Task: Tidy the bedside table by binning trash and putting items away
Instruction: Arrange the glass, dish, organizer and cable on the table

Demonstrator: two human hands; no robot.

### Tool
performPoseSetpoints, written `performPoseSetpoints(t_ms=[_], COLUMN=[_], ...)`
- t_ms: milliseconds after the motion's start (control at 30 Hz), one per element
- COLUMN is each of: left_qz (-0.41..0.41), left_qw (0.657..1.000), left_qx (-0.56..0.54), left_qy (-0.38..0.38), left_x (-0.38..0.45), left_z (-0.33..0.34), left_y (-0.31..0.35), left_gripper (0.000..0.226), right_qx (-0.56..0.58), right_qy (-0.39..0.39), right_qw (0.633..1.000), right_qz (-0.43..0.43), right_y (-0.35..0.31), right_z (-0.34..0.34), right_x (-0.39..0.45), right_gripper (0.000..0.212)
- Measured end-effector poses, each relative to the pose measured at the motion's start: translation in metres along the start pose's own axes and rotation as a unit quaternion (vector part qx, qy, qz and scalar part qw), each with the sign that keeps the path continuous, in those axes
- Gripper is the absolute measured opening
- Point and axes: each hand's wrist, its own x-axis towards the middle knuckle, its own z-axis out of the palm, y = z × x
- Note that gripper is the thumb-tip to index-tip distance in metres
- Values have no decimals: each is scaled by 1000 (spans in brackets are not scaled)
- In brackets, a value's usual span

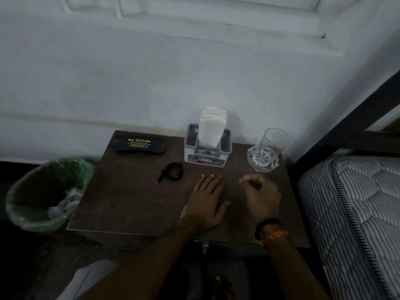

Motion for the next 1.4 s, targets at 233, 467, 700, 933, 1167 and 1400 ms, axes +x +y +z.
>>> performPoseSetpoints(t_ms=[233, 467, 700, 933, 1167, 1400], left_qz=[-92, -213, -301, -252, -217, -210], left_qw=[966, 904, 917, 925, 939, 937], left_qx=[-171, -170, -219, -247, -248, -270], left_qy=[170, 330, 145, 141, 100, 75], left_x=[4, 18, 32, 37, 42, 46], left_z=[-39, -82, -76, -71, -64, -60], left_y=[2, -16, -50, -50, -35, -30], left_gripper=[22, 21, 93, 53, 61, 63], right_qx=[-10, -15, 18, 56, 65, 71], right_qy=[-50, -60, -97, -132, -104, -108], right_qw=[999, 998, 995, 989, 992, 992], right_qz=[-12, -10, -30, -36, -26, -12], right_y=[-8, -14, -19, -20, -11, -6], right_z=[21, 52, 64, 65, 48, 40], right_x=[4, 20, 30, 29, 36, 39], right_gripper=[26, 57, 56, 53, 50, 57])
